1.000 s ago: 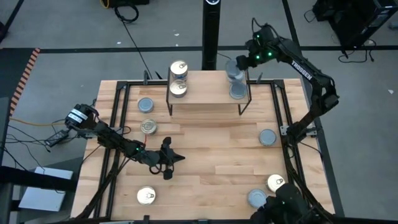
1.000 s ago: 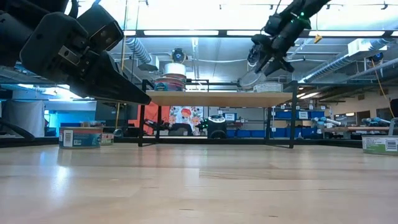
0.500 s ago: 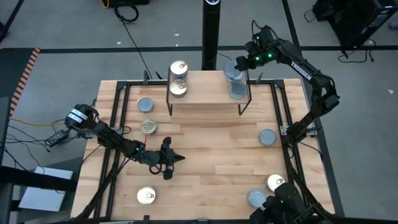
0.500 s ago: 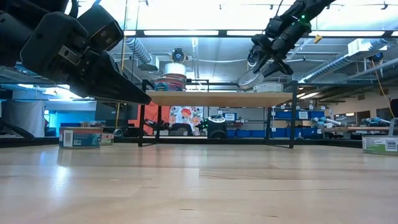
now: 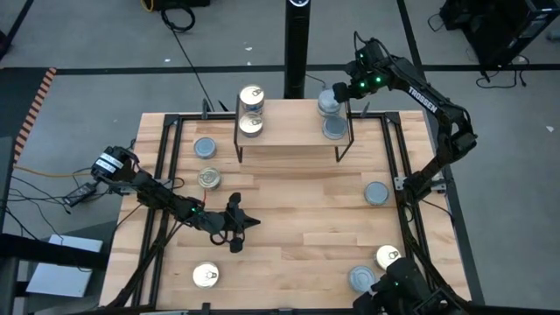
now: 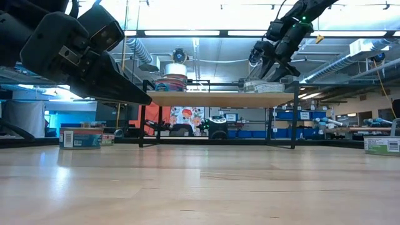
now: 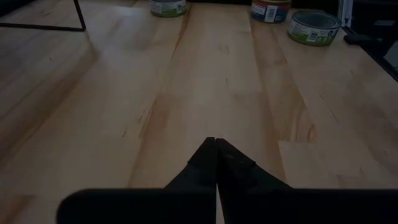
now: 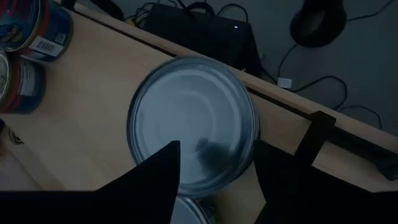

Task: Stack canned seafood by type on shelf
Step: Stack the green tuna can on the top green tuna can on the shelf, then stack the blue pink tuna can on the bottom blue pink tuna can on the shelf

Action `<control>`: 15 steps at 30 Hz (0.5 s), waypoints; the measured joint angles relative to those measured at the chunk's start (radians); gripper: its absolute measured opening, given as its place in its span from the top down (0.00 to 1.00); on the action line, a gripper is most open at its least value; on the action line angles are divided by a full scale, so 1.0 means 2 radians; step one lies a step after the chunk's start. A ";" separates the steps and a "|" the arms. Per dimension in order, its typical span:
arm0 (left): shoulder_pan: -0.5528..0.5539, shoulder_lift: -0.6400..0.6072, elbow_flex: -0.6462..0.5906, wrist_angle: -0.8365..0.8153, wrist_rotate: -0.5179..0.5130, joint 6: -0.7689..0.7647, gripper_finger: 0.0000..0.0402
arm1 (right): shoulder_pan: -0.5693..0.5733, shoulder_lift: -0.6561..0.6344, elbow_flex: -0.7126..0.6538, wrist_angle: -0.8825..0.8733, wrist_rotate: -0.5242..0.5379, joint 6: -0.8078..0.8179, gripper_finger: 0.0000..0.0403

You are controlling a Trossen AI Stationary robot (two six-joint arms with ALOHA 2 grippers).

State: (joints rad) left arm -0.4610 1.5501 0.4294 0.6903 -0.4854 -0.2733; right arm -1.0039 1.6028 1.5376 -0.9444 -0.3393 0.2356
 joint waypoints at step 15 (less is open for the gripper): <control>0.000 0.000 0.000 0.000 0.000 0.000 0.99 | 0.016 -0.026 0.042 -0.016 0.014 -0.071 0.57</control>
State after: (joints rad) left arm -0.4610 1.5501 0.4294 0.6899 -0.4854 -0.2737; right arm -0.9709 1.5514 1.6216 -0.9760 -0.3104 0.0940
